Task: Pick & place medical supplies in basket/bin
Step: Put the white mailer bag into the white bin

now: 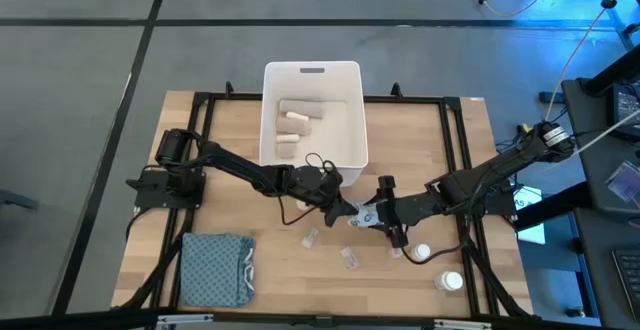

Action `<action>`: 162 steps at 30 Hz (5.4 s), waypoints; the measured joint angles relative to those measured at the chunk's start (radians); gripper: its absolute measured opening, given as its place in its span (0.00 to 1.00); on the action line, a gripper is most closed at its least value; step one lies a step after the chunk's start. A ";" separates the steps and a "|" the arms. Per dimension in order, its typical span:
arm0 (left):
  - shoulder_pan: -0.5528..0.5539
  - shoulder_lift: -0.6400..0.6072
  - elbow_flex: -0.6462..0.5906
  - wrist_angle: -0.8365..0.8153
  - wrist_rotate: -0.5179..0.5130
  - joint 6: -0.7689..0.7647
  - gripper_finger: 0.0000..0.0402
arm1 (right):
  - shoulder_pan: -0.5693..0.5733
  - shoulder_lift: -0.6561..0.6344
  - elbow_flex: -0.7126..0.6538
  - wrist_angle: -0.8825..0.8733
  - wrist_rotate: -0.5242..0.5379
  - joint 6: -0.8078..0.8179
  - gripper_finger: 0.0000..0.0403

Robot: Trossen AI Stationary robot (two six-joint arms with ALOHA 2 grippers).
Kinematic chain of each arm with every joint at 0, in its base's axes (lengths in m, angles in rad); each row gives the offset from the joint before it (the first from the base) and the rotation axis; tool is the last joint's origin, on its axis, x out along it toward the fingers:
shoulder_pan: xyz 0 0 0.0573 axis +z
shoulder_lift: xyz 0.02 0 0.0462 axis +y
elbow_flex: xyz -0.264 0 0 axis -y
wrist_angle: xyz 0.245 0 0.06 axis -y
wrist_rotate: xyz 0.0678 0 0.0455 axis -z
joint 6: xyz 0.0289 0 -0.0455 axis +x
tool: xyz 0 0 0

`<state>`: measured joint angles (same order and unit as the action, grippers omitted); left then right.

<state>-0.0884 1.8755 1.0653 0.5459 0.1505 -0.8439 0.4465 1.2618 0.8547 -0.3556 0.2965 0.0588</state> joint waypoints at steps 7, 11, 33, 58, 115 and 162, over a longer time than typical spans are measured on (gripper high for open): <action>0.019 0.000 0.000 0.036 -0.003 -0.056 0.00 | 0.033 -0.002 0.000 -0.019 0.185 -0.015 0.70; 0.030 0.000 0.000 0.047 0.000 -0.056 0.00 | 0.037 -0.002 0.000 -0.023 0.189 0.004 0.70; 0.041 0.000 0.000 0.083 -0.001 -0.026 0.00 | 0.037 -0.025 0.000 -0.100 0.072 0.106 0.85; 0.040 0.000 0.000 0.083 -0.021 -0.006 0.00 | 0.062 0.175 0.000 -0.082 0.259 0.228 0.81; 0.046 -0.461 0.000 0.295 0.530 0.359 0.15 | 0.060 0.000 0.499 -0.550 0.217 0.182 0.41; 0.058 -0.874 0.000 -0.965 -0.562 0.892 0.08 | -0.767 0.920 1.324 -0.915 -0.676 -0.377 0.41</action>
<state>-0.0307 1.0019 1.0653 -0.4191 -0.4118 0.0479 -0.3208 2.1821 2.1784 -1.2707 -0.3792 -0.3183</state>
